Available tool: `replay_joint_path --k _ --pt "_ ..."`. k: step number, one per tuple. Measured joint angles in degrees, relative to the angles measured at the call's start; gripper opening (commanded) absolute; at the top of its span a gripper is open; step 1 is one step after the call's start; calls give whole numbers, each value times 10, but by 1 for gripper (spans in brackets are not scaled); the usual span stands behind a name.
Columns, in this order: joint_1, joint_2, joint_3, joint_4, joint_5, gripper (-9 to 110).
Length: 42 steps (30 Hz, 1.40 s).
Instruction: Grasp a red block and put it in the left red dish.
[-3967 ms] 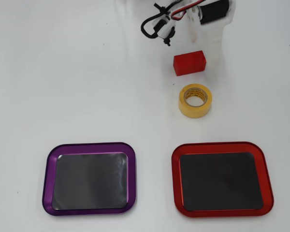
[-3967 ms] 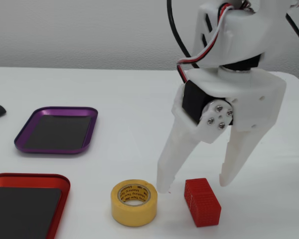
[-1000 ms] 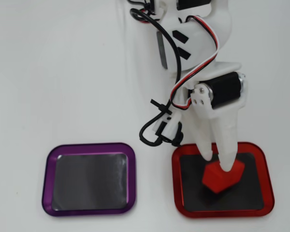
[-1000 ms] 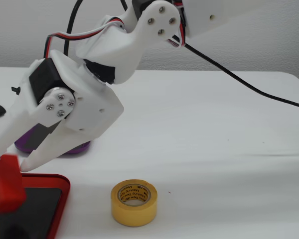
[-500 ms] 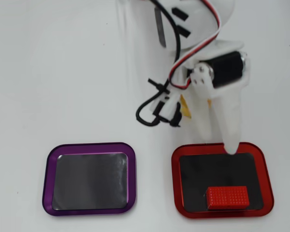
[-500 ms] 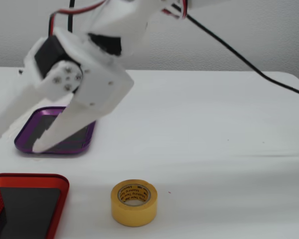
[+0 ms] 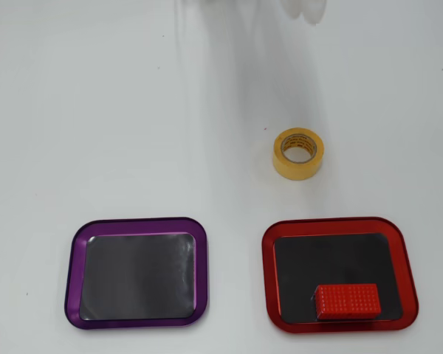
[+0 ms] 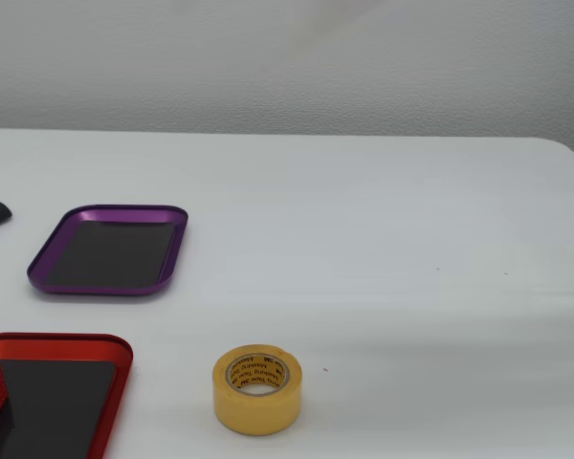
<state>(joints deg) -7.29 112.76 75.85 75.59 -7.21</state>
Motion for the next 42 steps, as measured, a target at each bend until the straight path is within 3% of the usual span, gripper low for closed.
replay_joint_path --k 16,21,34,39,42 --pt "2 627 611 4 58 16" --pt "59 773 741 -29 62 16" --pt "107 788 937 -45 65 15" --pt "107 788 946 -45 64 0" --pt "107 788 947 -45 64 0"
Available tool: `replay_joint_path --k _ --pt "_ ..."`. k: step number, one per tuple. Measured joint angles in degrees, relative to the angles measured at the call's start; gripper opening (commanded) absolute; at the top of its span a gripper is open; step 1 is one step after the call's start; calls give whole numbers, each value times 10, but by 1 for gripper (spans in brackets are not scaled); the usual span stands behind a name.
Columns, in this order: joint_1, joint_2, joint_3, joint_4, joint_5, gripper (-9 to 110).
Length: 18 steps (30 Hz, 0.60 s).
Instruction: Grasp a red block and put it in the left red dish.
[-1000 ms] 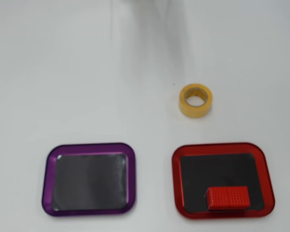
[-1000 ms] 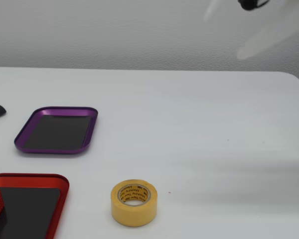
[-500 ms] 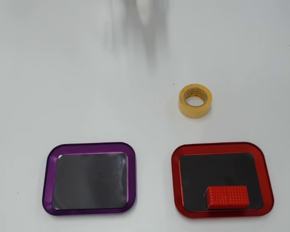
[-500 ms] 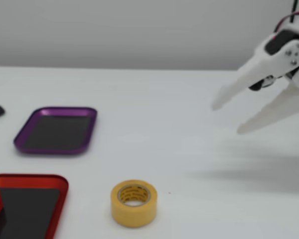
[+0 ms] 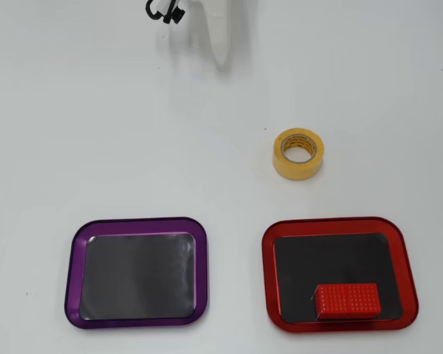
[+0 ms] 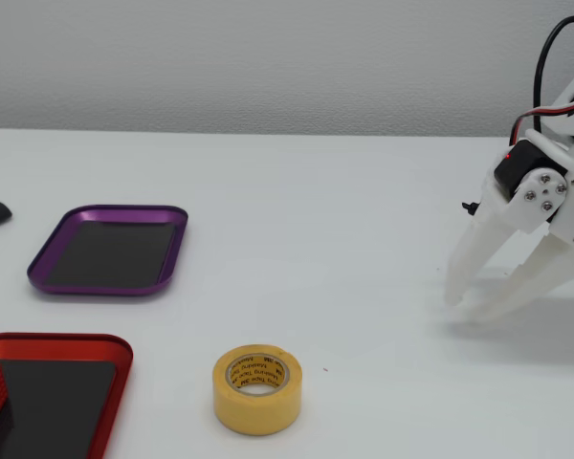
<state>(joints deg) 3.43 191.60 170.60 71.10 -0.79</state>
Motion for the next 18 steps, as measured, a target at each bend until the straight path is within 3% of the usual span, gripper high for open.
replay_joint_path --k 18 --pt "0 0 33 0 -1 0"
